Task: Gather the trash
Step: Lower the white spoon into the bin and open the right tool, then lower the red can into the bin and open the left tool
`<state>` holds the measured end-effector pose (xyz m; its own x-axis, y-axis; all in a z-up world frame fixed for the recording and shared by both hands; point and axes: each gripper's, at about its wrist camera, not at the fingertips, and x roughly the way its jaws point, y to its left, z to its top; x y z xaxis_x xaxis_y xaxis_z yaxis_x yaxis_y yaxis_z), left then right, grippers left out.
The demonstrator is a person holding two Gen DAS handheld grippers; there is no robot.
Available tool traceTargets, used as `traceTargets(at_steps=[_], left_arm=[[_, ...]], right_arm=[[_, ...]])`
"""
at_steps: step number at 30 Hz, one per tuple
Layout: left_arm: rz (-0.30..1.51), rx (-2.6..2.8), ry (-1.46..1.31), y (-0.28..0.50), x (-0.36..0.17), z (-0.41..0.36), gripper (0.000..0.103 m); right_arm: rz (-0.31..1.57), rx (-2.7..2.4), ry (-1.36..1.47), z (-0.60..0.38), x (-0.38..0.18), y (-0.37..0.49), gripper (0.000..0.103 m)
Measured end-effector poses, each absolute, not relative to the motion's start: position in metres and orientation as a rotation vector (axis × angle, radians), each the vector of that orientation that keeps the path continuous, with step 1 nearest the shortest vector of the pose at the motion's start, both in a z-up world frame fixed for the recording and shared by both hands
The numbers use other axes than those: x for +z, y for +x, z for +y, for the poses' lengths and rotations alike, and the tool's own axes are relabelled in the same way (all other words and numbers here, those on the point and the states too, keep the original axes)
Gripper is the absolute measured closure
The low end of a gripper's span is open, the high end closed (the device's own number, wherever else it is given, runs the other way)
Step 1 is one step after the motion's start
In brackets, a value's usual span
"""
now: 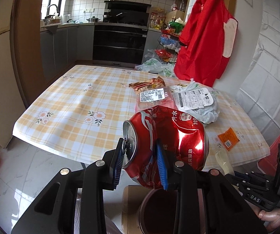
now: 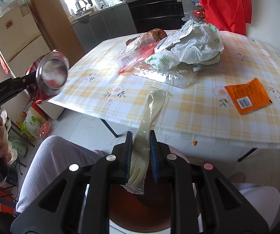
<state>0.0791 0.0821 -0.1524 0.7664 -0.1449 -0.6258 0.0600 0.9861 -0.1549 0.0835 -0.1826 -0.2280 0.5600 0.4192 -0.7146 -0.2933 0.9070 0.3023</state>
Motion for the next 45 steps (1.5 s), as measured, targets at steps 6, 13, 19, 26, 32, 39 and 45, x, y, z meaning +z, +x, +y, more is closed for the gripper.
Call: traceTargets(at_steps=[6,13,19,26,32,39,45], left_arm=[[0.670,-0.142,-0.117,0.068,-0.146,0.075,0.072],[0.662,-0.159,-0.142,0.062,-0.143,0.080,0.072],[0.675,-0.156,-0.153,0.063,-0.147,0.084,0.072],[0.704,-0.169,-0.157,0.067,-0.159,0.081,0.072],[0.742,-0.200,-0.155,0.069,-0.173,0.076,0.072],[0.807,-0.276,-0.109,0.077,-0.197,0.045,0.072],[0.860,-0.346,-0.075,0.084,-0.216,0.020,0.072]], right_arm=[[0.902,0.421,0.133,-0.182,-0.225,0.060,0.083],[0.965,0.432,0.117,-0.178,-0.230,0.053,0.083],[0.969,0.416,0.101,-0.175,-0.230,0.054,0.068],[0.945,0.359,0.135,-0.190,-0.230,0.062,0.049],[0.865,0.262,0.170,-0.212,-0.221,0.069,0.022],[0.774,0.125,0.219,-0.246,-0.204,0.076,0.009],[0.764,0.074,0.221,-0.263,-0.203,0.081,0.009]])
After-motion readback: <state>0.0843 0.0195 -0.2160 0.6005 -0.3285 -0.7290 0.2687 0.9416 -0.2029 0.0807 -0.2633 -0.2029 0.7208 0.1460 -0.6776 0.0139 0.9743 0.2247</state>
